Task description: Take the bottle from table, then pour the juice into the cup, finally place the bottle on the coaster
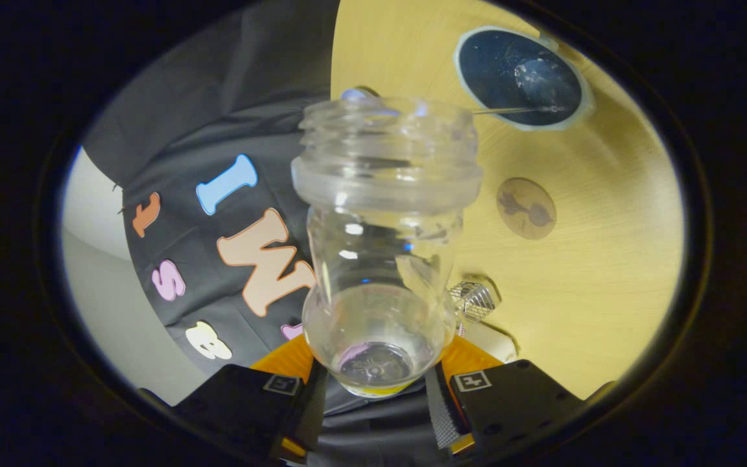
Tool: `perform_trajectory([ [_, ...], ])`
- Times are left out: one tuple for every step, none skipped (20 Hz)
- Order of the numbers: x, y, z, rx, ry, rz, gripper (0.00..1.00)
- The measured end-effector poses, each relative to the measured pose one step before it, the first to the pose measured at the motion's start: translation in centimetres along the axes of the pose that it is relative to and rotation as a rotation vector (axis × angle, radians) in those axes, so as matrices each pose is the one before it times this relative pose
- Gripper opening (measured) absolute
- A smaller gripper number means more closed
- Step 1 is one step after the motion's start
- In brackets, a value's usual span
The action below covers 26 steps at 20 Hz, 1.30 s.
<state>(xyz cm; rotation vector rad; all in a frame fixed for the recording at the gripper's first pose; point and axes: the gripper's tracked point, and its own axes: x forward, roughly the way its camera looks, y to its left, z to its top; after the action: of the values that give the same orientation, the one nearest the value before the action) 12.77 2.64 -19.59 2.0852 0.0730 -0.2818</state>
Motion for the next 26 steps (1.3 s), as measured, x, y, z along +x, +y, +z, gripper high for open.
perform_trajectory([
  [0.115,0.134,0.013,0.00512,0.00229,-0.00082,0.7],
  [0.041,-0.049,0.023,0.00557,0.00201,-0.00303,0.7],
  [-0.03,0.054,0.027,0.0042,0.00125,-0.00201,0.7],
  [0.013,0.003,0.014,0.00544,0.00166,-0.0016,0.7],
  [-0.064,0.141,-0.143,0.00693,0.00184,-0.00022,0.7],
  [-0.078,0.173,0.055,0.00678,-0.0013,0.00101,0.7],
  [-0.07,0.187,0.091,0.00629,-0.00165,-0.00079,0.7],
  [-0.001,0.091,0.071,0.00529,-0.0019,0.00075,0.7],
  [0.008,0.193,0.02,0.00546,0.00024,0.00153,0.7],
  [0.012,-0.003,0.044,0.00468,-0.00038,-0.00205,0.7],
  [-0.05,-0.097,0.026,0.0042,-0.00008,-0.00241,0.7],
  [-0.093,-0.001,0.032,0.00372,0.00131,-0.00066,0.7],
  [-0.119,-0.008,0.019,0.0036,-0.0006,-0.00028,0.7],
  [-0.023,-0.06,0.075,0.00467,-0.00165,0.00062,0.7],
  [-0.154,0.176,0.104,0.00305,-0.00651,0.00343,0.7],
  [-0.078,0.044,0.107,0.00123,-0.00363,0.0002,0.7],
  [-0.028,0.099,0.261,0.00386,-0.00331,0.00029,0.7],
  [-0.055,0.029,0.06,0.00458,0.00024,0.00284,0.7],
  [0.061,0.095,-0.119,0.00231,0.00068,0.00126,0.7],
  [0.014,-0.079,0.037,0.00173,-0.00005,0.00087,0.7],
  [-0.021,-0.045,0.146,0.00318,-0.00111,0.00015,0.7],
  [-0.11,-0.032,-0.026,0.00332,-0.00246,0.00131,0.7],
  [0.004,0.142,-0.026,0.00448,-0.0016,0.00431,0.7],
  [0.13,0.122,0.02,0.00569,-0.00242,0.00472,0.7],
  [-0.016,0.132,0.117,0.00437,-0.00238,0.00336,0.7],
  [0.058,-0.013,0.196,0.00147,-0.00209,0.00048,0.7],
])
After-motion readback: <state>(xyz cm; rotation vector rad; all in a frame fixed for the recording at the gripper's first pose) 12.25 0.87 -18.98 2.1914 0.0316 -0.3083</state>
